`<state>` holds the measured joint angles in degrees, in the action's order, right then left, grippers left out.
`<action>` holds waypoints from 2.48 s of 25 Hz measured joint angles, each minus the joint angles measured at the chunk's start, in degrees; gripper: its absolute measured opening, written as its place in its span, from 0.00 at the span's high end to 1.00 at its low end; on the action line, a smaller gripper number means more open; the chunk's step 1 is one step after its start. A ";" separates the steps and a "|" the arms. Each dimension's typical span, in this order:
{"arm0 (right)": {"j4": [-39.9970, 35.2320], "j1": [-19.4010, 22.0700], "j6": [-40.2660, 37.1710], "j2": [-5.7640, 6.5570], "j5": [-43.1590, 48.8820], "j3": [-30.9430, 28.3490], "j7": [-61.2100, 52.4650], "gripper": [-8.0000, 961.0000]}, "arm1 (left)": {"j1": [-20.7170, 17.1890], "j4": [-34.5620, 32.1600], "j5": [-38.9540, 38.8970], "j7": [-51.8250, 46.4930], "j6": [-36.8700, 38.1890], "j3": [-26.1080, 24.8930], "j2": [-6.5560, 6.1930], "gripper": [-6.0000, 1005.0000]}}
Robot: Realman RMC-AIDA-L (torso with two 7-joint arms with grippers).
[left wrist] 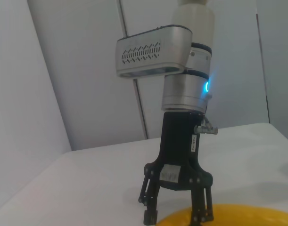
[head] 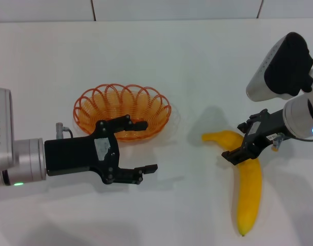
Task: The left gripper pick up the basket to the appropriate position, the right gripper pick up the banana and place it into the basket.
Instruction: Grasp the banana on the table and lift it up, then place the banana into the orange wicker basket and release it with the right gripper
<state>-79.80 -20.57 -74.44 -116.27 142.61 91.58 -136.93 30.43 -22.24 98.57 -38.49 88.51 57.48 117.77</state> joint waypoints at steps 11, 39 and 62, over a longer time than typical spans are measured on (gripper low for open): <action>0.00 -0.09 0.00 0.00 0.65 0.09 -0.07 0.11 | -0.03 0.00 -0.05 0.00 0.00 0.00 0.00 0.11; -5.61 -1.43 -1.26 0.00 0.37 -0.28 -0.60 0.49 | -0.10 0.00 -0.04 0.02 0.00 0.00 -0.07 0.11; -1.06 -13.33 5.26 0.08 -9.66 -1.08 13.88 0.49 | 0.46 -0.13 -15.64 3.32 -6.25 19.26 0.18 0.11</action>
<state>-80.86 -33.90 -69.19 -116.20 132.95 90.49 -123.05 30.89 -22.37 82.92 -35.17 82.26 76.73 117.94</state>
